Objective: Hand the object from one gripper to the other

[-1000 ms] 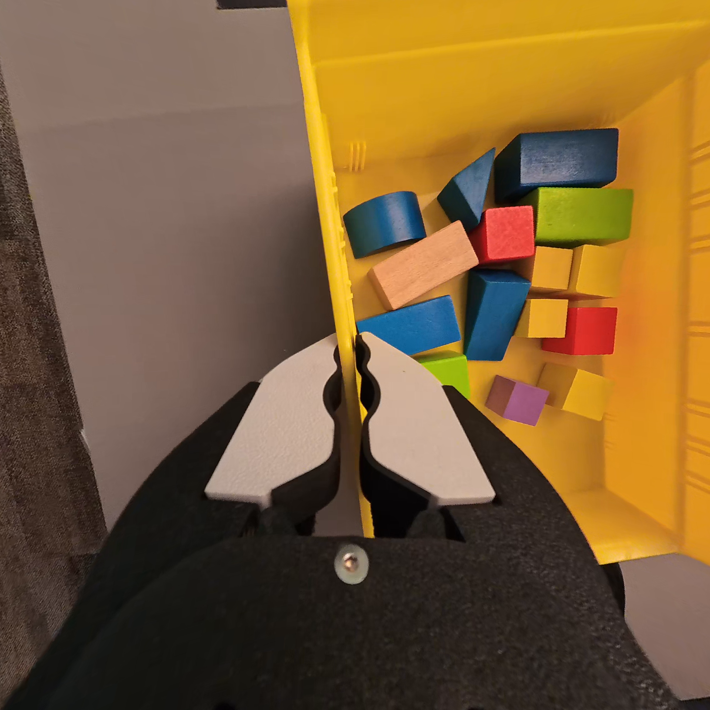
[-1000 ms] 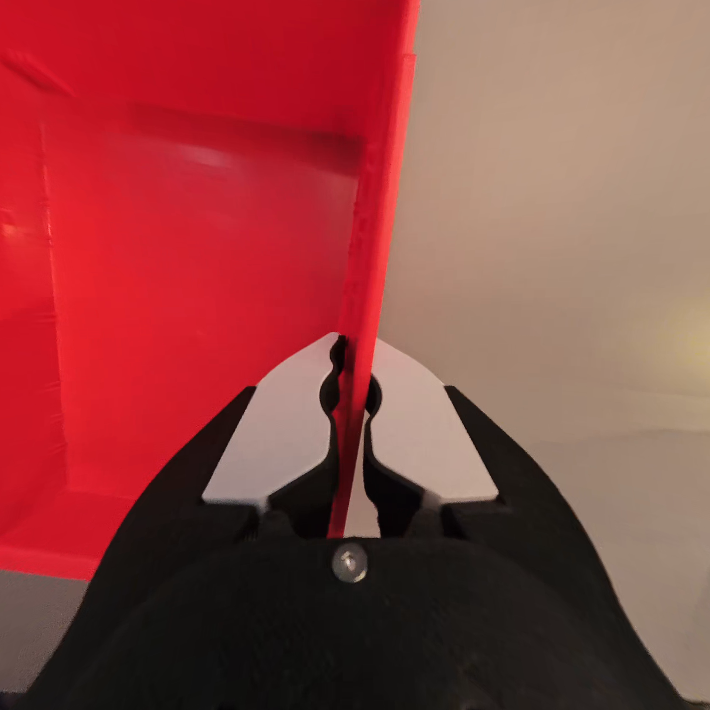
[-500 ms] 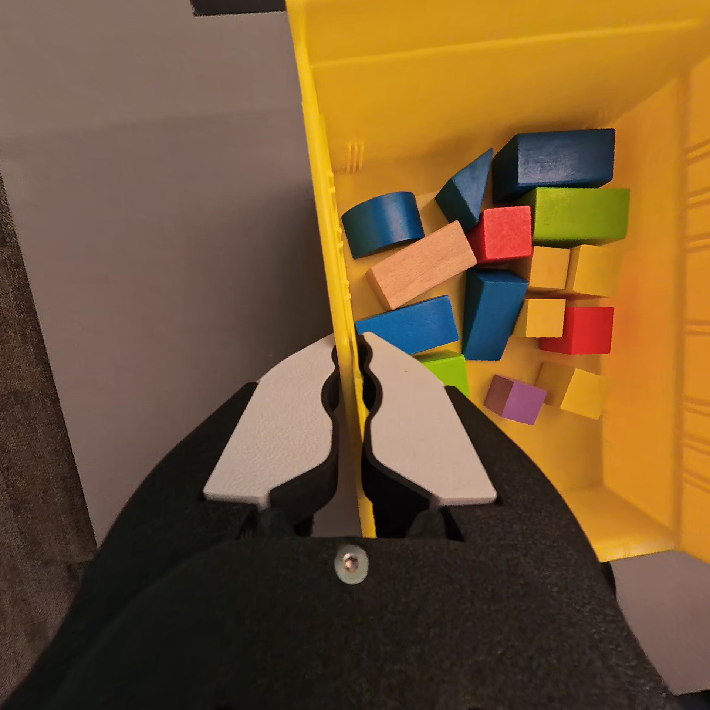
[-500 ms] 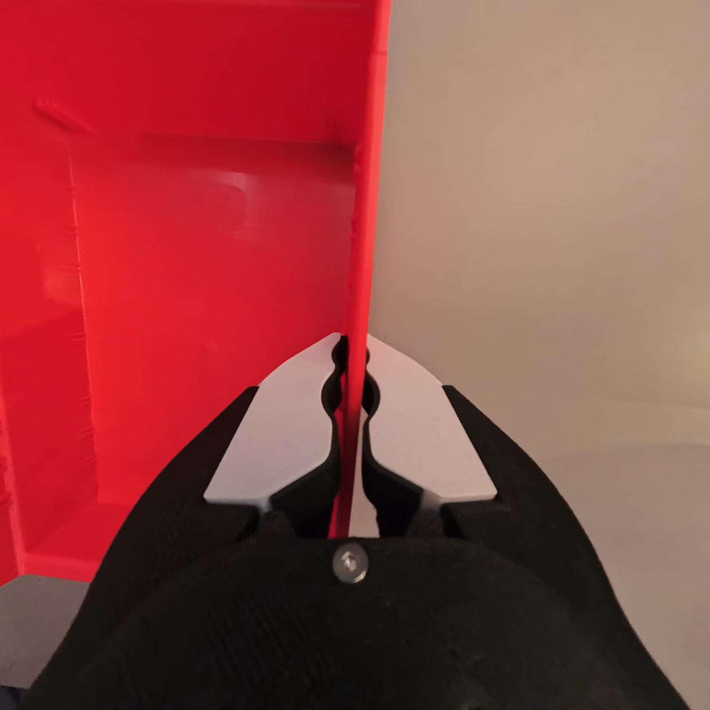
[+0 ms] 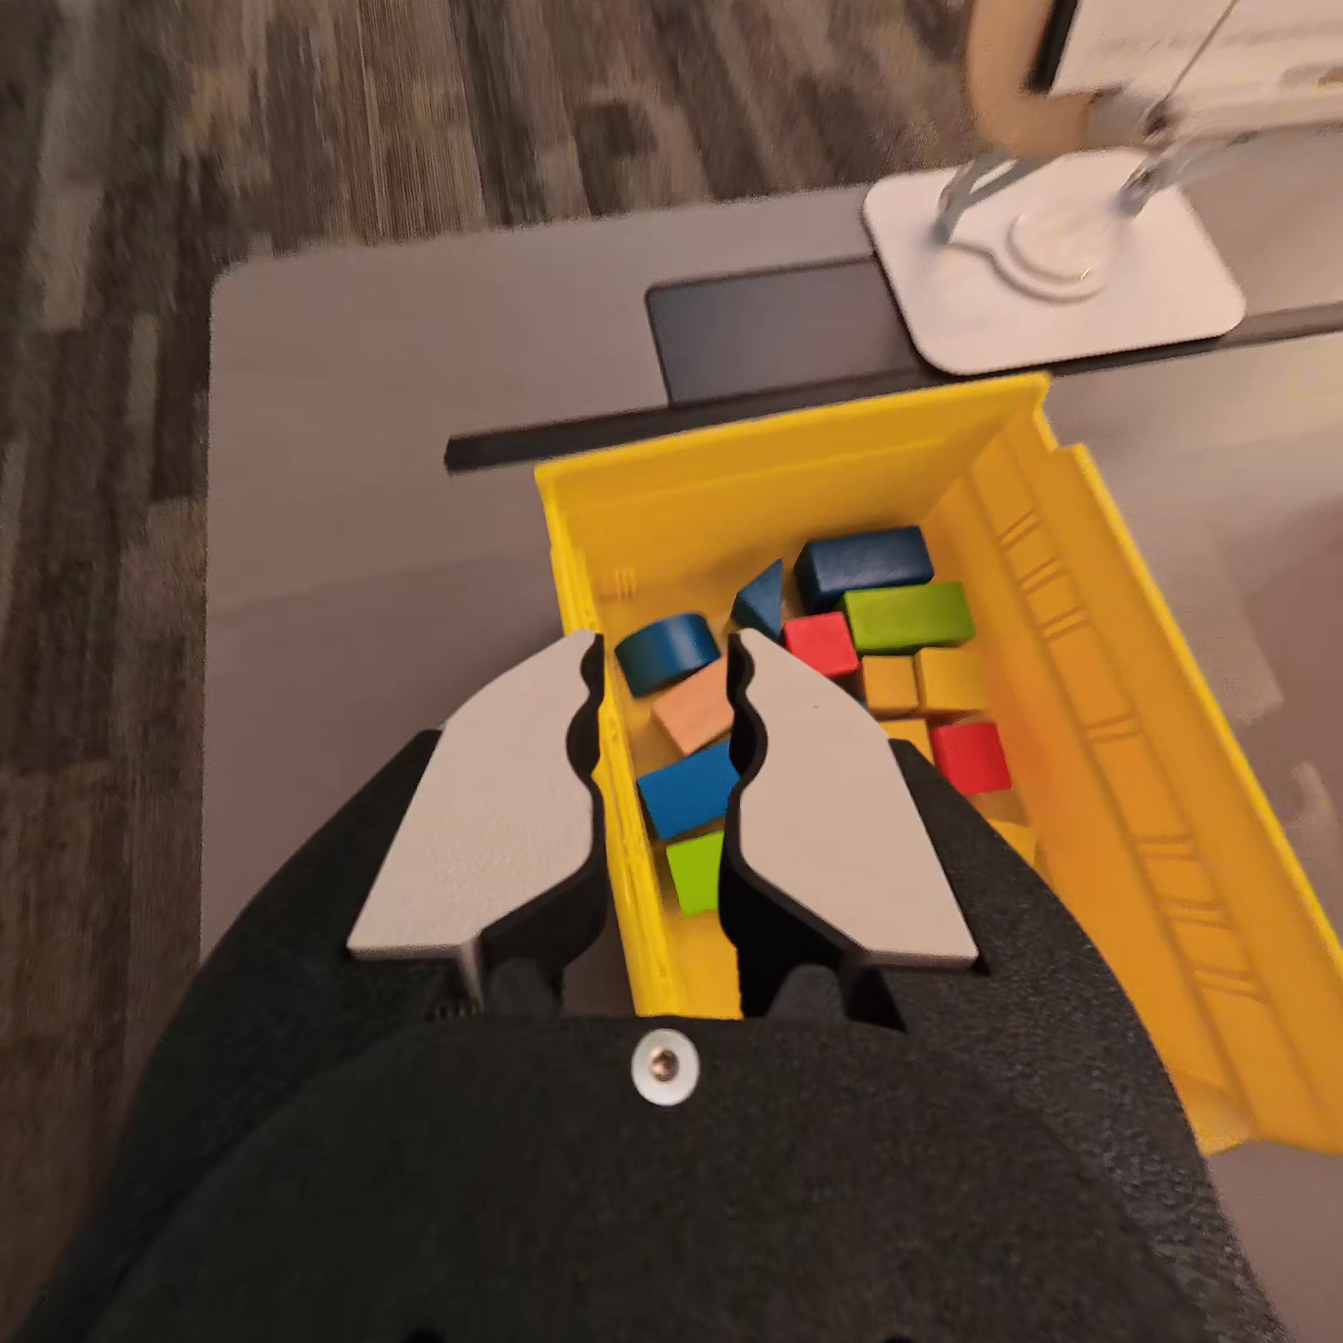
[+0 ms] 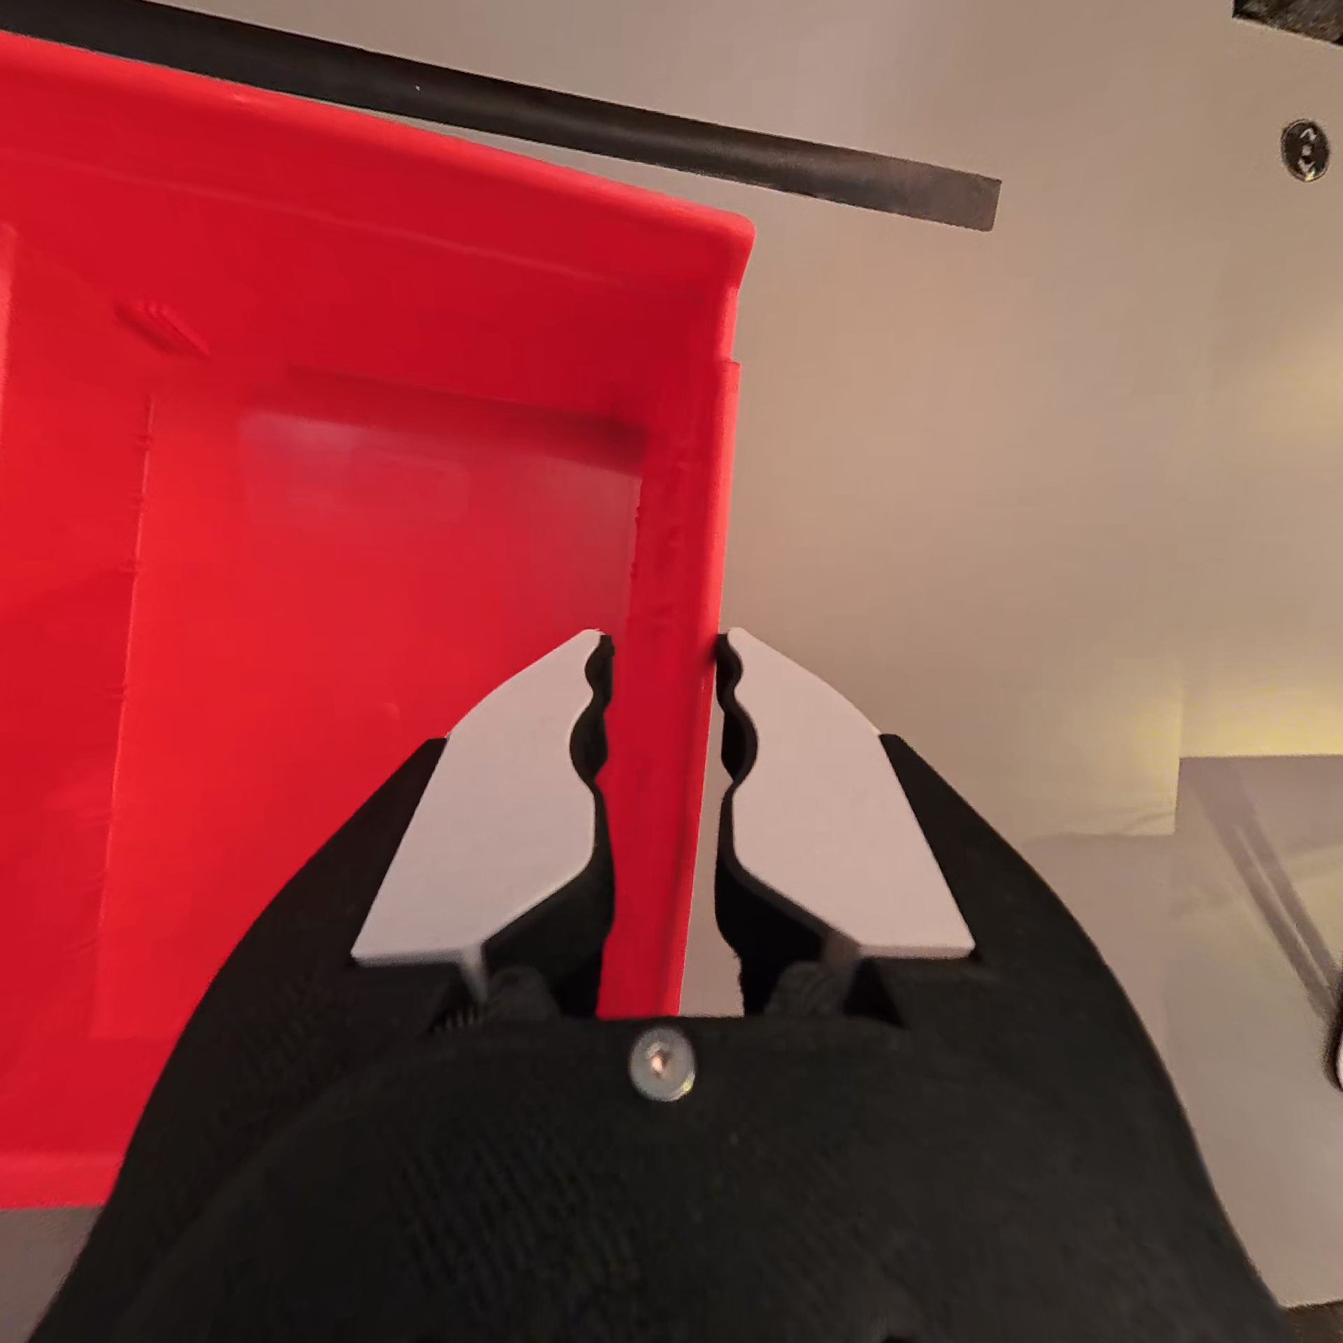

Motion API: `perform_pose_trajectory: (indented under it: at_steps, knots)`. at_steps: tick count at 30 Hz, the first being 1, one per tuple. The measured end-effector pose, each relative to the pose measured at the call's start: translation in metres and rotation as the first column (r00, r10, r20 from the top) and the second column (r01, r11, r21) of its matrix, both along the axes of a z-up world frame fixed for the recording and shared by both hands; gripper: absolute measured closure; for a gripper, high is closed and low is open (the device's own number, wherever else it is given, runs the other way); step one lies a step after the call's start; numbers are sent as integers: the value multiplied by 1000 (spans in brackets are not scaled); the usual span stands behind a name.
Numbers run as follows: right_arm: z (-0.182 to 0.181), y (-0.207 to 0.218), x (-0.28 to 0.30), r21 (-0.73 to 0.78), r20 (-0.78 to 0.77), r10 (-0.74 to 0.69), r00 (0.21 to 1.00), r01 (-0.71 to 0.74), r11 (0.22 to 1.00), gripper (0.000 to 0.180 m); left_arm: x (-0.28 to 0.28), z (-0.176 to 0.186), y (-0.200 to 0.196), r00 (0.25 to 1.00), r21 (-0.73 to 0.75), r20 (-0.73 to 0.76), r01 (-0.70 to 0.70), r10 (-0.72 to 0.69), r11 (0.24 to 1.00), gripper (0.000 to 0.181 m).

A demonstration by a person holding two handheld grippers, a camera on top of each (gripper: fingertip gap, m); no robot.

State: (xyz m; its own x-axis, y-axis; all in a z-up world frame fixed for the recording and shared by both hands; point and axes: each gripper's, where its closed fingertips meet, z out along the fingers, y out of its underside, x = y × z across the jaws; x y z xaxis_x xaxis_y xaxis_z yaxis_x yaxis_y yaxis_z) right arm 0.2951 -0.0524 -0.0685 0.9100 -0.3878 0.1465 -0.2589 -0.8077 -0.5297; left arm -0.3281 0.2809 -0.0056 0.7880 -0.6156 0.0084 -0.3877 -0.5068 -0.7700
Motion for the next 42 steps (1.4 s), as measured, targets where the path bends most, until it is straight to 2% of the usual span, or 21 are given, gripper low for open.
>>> perform_pose_trajectory:
  at_steps: [4,8,11,14,16,18,19,21,23,25,26,29,35,39,42]
  knots:
    - [12,3,3,43,54,-18,998,16,999,151,13,24,-3,997,117,52,51,-57,992,148]
    - [23,4,0,77,72,-18,997,13,997,151,24,32,-12,984,108,136,104,-118,989,149]
    - [22,6,-4,55,85,1,996,-6,998,151,23,31,-13,984,98,134,107,-119,990,149]
    - [41,21,-26,81,142,81,986,-93,992,151,22,33,-15,984,105,131,111,-124,988,149]
    - [71,47,-66,161,223,197,955,-236,958,151,22,38,-18,982,114,139,115,-130,987,149]
    - [101,79,-139,280,276,392,878,-463,841,151,19,43,-20,983,129,130,115,-131,985,146]
    - [109,93,-186,332,274,511,815,-579,745,151,17,45,-21,985,137,120,109,-126,985,143]
    - [111,111,-283,402,232,738,634,-753,521,150,12,48,-21,987,145,113,99,-116,984,138]
    - [98,119,-366,416,139,884,446,-836,356,150,8,54,-22,985,155,129,94,-114,983,136]
    - [85,126,-430,410,60,949,310,-874,260,150,1,58,-23,987,161,129,76,-97,984,132]
    - [79,131,-454,385,32,963,267,-893,234,150,-4,58,-23,990,168,112,64,-84,984,131]
    - [68,146,-499,284,9,978,208,-938,197,149,-20,58,-23,998,188,42,30,-39,982,129]
    - [75,156,-524,224,32,978,204,-956,192,149,-24,67,-31,992,198,100,55,-76,979,129]
    - [87,149,-511,240,58,972,227,-948,207,149,-10,63,-55,961,144,140,221,-240,965,133]
    - [112,141,-488,281,90,957,276,-929,241,148,-2,63,-76,930,140,121,330,-347,934,133]
